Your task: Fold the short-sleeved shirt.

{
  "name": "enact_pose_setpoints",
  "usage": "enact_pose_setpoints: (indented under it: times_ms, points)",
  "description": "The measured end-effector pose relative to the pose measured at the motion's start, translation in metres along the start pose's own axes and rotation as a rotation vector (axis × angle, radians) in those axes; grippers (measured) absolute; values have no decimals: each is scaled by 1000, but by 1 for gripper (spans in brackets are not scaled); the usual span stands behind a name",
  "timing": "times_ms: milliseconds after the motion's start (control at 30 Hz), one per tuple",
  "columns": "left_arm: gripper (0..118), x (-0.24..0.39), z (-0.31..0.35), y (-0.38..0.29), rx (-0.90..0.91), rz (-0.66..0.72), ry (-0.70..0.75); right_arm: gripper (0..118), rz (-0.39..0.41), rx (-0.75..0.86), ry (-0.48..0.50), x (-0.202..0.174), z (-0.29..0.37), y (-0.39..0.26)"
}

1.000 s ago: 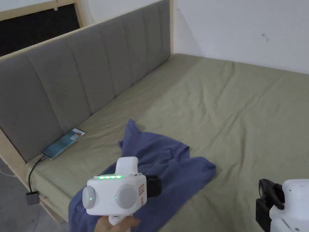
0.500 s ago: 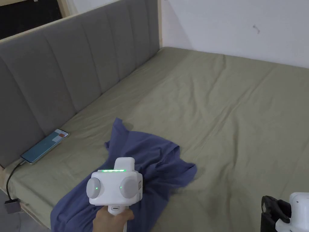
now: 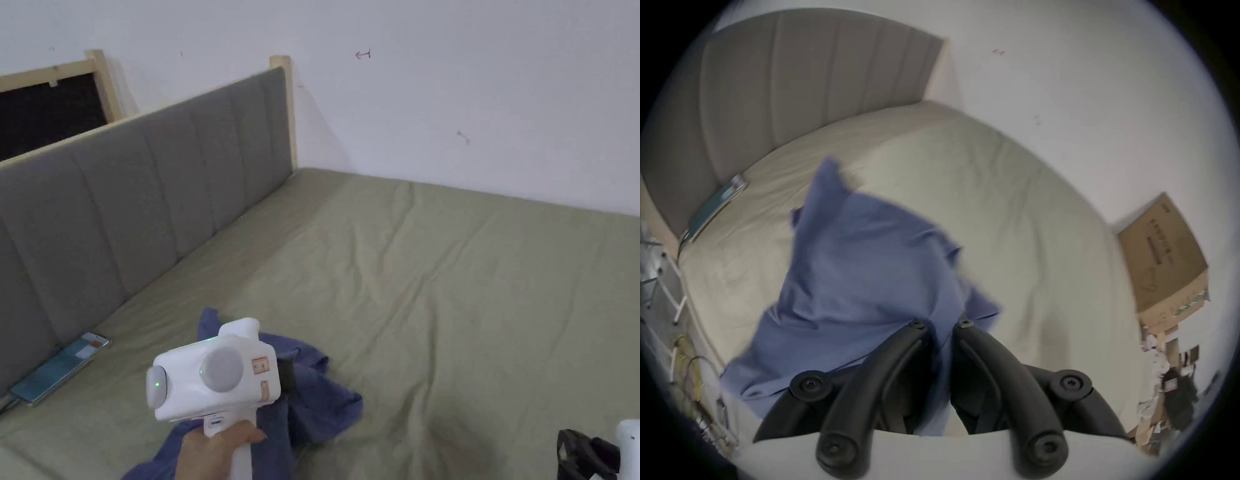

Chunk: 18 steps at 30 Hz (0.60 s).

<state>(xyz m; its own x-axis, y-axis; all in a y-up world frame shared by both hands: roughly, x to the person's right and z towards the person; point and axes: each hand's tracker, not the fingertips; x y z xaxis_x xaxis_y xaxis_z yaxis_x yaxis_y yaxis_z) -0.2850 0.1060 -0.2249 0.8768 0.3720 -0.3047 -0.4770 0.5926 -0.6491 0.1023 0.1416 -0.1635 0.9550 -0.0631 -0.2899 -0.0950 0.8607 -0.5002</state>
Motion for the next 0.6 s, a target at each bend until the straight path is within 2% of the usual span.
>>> enact_pose_setpoints:
  times_ms: [100, 233, 367, 467, 533, 600]
  points:
    - [8, 63, 20, 8, 29, -44, -118, 0, -34, 39, -49, 23, 21, 5]
    - [7, 162, 35, 14, 50, -198, -264, 0, -78, 94, -149, 56, 53, 11]
    - [8, 259, 57, 3, 42, -308, -557, 0, -168, 138, -249, 98, 87, 12]
    - [8, 321, 80, -16, 44, -415, -729, 0, -199, 168, -334, 128, 112, 7]
    - [8, 356, 87, -32, 52, -493, -768, 0, -214, 175, -388, 149, 124, 1]
    - [8, 384, 75, -49, 4, -491, -790, 0, -255, 174, -434, 169, 137, -8]
